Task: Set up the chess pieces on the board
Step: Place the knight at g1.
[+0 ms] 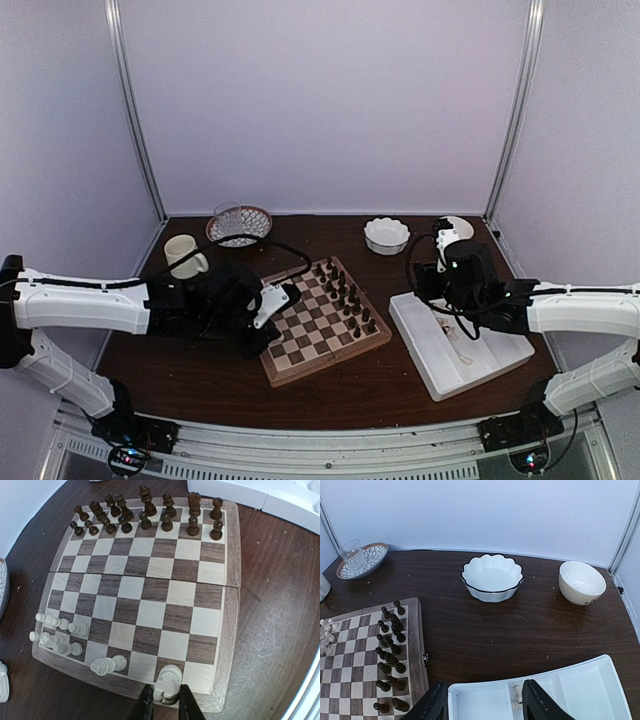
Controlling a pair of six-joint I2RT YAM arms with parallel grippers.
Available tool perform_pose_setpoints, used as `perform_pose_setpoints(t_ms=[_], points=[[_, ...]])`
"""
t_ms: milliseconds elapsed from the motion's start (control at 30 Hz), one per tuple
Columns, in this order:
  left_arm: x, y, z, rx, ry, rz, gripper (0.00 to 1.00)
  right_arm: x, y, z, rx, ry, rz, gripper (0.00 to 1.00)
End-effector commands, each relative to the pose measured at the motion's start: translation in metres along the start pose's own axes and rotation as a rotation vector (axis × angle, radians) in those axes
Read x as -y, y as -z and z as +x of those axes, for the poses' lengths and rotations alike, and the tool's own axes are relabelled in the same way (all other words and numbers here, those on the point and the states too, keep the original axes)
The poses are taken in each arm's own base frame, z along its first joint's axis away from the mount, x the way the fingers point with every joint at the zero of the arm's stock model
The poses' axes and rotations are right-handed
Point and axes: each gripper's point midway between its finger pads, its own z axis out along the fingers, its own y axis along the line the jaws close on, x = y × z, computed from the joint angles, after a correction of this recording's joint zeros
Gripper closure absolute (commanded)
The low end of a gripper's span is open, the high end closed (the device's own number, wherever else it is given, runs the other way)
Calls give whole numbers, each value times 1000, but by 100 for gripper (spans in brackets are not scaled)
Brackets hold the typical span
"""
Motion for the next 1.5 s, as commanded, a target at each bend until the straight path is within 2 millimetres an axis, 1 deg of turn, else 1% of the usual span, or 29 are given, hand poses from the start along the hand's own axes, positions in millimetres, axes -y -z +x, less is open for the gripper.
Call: perform_pose_setpoints(t_ms=[0,100,433,567,667,767,1000,1167,1467], points=[[-7,4,-17,119,29,-25,86,10,0,-3,26,1,43,47],[-8,4,-15,135,39,-36,87,10,0,-3,27,7,49,47],[-8,-8,-10,88,58,-45,88,9,-1,-4,28,5,41,47],[-6,-12,-7,73,57,-35,88,9,0,-4,27,6,41,47],[0,-13,-4,50,42,-4,89,9,0,-3,24,7,38,47],[0,-14,2,33,37,-4,89,9,1,-3,25,3,36,47],[-1,-28,11,-26,32,-27,89,8,2,-3,28,-10,26,47],[2,-35,16,-62,23,-17,89,8,2,-3,24,-10,23,47],[3,-39,20,-95,16,-17,89,7,3,-3,25,-13,18,47]])
